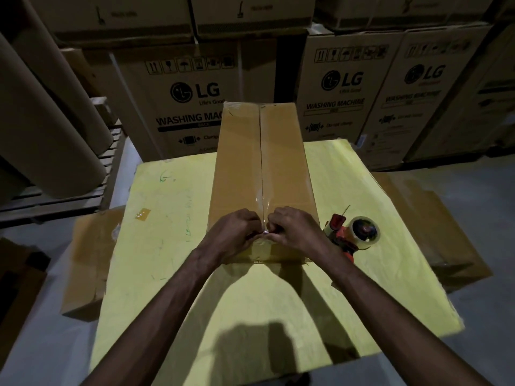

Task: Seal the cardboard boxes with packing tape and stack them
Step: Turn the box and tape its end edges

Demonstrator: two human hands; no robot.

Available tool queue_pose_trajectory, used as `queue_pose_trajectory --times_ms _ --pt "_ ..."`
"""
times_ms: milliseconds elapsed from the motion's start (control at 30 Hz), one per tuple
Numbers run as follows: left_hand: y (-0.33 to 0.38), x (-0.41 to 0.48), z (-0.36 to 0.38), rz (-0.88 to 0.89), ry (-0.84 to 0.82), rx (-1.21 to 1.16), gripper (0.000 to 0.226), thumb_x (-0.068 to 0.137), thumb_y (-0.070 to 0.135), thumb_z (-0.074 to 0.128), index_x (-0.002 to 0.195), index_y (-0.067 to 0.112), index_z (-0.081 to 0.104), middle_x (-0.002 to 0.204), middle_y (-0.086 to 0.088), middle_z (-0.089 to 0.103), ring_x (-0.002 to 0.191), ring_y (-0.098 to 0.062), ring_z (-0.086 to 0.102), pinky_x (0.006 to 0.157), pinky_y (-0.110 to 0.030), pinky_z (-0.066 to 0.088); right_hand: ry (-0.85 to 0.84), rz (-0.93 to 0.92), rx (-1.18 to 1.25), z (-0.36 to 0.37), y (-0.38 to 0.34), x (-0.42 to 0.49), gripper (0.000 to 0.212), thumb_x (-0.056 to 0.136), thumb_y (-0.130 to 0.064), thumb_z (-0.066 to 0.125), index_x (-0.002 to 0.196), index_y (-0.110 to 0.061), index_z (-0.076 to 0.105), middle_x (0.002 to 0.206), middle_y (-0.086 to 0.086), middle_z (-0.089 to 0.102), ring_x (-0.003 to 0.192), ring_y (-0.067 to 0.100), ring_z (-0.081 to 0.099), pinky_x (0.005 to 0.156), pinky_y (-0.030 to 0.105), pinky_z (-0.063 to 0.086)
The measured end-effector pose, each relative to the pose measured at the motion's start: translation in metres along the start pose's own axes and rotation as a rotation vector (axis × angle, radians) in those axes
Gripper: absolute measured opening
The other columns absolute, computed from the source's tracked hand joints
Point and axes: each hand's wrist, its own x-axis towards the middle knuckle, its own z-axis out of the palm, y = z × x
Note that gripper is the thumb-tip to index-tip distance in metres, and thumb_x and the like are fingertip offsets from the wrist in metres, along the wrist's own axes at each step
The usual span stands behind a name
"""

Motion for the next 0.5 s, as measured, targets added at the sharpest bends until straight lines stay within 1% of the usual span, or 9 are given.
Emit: queue_pose_trajectory --times_ms 67,133,200,233,300,400,500 --pt "0.003 0.005 -0.006 0.024 -0.042 0.005 0.014 0.094 0.027 0.074 0.097 0.014 0.074 0.093 -0.005 0.067 0.081 -0.026 0.063 0.062 -0.038 0.053 -0.06 -0.006 -0.029 -0.004 0.0 0.004 0.031 0.088 -0.045 0.074 0.083 -0.032 0.046 0.083 -0.014 0.051 0.077 0.012 0.052 0.06 0.03 0.042" --pt "0.004 0.011 -0.01 0.033 -0.071 -0.016 0.015 0.094 0.028 0.074 0.102 0.016 0.075 0.095 -0.005 0.066 0.082 -0.023 0.063 0.063 -0.035 0.051 -0.066 -0.014 -0.046 -0.005 0.001 0.006 0.033 0.088 -0.048 0.074 0.084 -0.034 0.044 0.082 -0.016 0.05 0.074 0.011 0.052 0.059 0.028 0.038" --pt "0.005 0.016 -0.012 0.035 -0.112 -0.029 0.018 0.094 0.028 0.074 0.109 0.019 0.075 0.1 -0.002 0.066 0.085 -0.019 0.062 0.068 -0.033 0.051 -0.073 -0.02 -0.076 -0.006 0.001 0.006 0.034 0.088 -0.051 0.072 0.085 -0.035 0.042 0.083 -0.016 0.051 0.076 0.011 0.053 0.06 0.028 0.037" --pt "0.006 0.018 -0.013 0.032 -0.128 -0.033 0.018 0.093 0.029 0.074 0.109 0.019 0.074 0.1 -0.001 0.065 0.085 -0.018 0.061 0.068 -0.031 0.05 -0.078 -0.015 -0.082 -0.007 0.001 0.006 0.034 0.088 -0.052 0.071 0.086 -0.036 0.041 0.085 -0.015 0.054 0.078 0.012 0.054 0.06 0.029 0.039" --pt "0.003 0.021 -0.016 0.005 -0.14 -0.036 0.017 0.092 0.033 0.076 0.103 0.02 0.072 0.095 0.003 0.061 0.08 -0.017 0.06 0.066 -0.027 0.047 -0.086 -0.008 -0.095 -0.012 0.003 0.005 0.032 0.089 -0.054 0.07 0.09 -0.035 0.044 0.091 -0.014 0.059 0.081 0.013 0.057 0.062 0.032 0.045" --pt "-0.016 0.013 -0.024 -0.048 -0.108 -0.019 0.02 0.09 0.038 0.078 0.093 0.02 0.071 0.09 0.005 0.059 0.076 -0.015 0.059 0.064 -0.029 0.05 -0.036 -0.02 -0.082 -0.022 0.015 -0.005 0.024 0.091 -0.046 0.072 0.099 -0.032 0.055 0.097 -0.015 0.063 0.086 0.01 0.059 0.065 0.03 0.048" --pt "-0.039 -0.008 -0.034 -0.083 -0.074 0.011 0.023 0.089 0.044 0.077 0.09 0.021 0.073 0.091 0.006 0.059 0.077 -0.013 0.058 0.061 -0.029 0.048 0.034 0.021 -0.019 -0.031 0.035 -0.021 0.02 0.088 -0.044 0.076 0.096 -0.034 0.06 0.095 -0.018 0.064 0.087 0.005 0.058 0.063 0.029 0.048"
